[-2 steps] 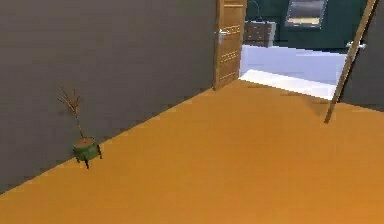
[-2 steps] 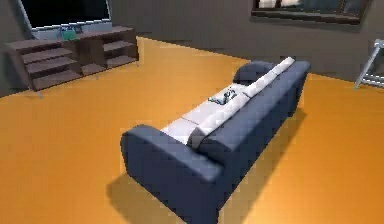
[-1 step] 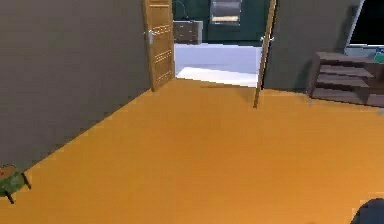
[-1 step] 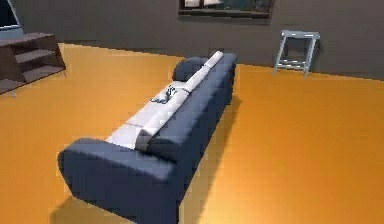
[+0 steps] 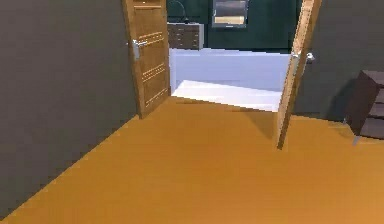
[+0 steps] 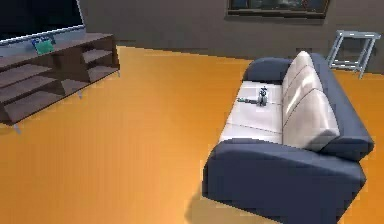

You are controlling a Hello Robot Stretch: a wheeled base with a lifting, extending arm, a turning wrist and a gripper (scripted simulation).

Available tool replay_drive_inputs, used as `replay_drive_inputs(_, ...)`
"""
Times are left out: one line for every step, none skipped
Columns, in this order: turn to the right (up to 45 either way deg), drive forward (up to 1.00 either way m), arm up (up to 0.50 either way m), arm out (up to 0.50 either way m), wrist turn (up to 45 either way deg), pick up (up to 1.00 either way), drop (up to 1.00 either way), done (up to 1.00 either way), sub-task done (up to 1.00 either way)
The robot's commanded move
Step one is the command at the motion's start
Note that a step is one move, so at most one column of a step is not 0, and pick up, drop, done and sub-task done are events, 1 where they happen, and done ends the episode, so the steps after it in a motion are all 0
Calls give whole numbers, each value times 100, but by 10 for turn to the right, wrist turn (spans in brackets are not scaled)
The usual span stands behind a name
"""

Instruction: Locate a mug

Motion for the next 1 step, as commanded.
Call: replay_drive_inputs(30,0,0,0,0,0,0,0,0)
